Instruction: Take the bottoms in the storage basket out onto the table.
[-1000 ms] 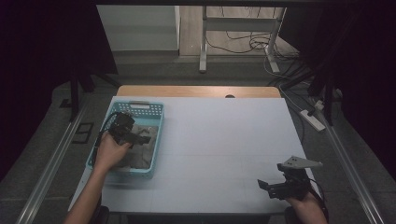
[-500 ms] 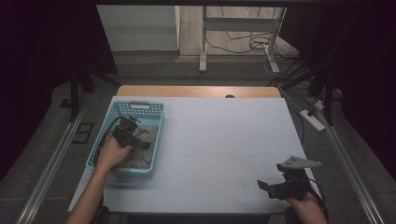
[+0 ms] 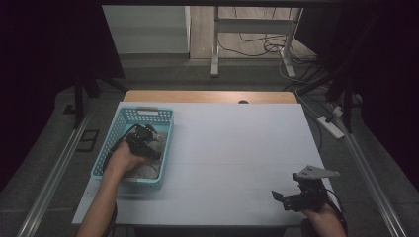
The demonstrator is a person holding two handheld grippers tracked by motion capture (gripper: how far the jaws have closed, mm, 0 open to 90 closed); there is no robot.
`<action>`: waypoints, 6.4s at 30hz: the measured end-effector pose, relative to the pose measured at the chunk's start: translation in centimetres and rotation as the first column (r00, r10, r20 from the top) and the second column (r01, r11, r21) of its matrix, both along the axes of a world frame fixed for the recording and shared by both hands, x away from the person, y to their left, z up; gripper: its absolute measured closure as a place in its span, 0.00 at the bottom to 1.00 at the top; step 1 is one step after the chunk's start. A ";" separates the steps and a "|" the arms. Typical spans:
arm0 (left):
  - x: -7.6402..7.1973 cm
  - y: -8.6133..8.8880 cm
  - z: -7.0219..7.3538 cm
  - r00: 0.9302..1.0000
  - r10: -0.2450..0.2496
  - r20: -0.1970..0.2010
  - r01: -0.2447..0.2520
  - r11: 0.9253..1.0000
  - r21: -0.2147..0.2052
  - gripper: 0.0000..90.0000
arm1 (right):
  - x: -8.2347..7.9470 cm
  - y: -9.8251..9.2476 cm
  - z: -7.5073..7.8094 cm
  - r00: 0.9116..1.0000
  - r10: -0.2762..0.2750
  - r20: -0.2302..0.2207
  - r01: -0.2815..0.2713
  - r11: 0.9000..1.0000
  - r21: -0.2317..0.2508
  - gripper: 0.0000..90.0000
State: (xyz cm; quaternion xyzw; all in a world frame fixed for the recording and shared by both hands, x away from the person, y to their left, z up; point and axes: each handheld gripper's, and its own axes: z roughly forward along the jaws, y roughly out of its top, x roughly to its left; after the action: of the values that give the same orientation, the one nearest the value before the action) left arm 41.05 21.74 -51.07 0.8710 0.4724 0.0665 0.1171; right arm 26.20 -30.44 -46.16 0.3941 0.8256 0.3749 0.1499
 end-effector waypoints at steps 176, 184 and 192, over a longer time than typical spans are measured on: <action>-3.3 -15.4 11.2 0.871 -0.164 0.464 0.413 0.754 -0.510 0.69 | -0.1 -0.6 0.1 1.000 -0.003 0.007 0.003 0.998 0.056 0.01; -2.4 -17.0 10.0 0.880 -0.178 0.440 0.411 0.749 -0.519 0.69 | -0.1 -0.7 0.1 1.000 -0.007 0.006 0.006 0.998 0.060 0.01; -1.8 -18.6 8.8 0.883 -0.201 0.424 0.412 0.763 -0.498 0.69 | -0.1 -0.7 0.1 1.000 -0.008 0.004 0.008 0.998 0.063 0.01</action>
State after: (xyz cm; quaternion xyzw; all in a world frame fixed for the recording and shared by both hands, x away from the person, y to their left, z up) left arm 39.26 3.19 -42.30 0.8349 0.2906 0.0525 0.4645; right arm 26.12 -31.16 -46.01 0.4013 0.8113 0.4011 0.1406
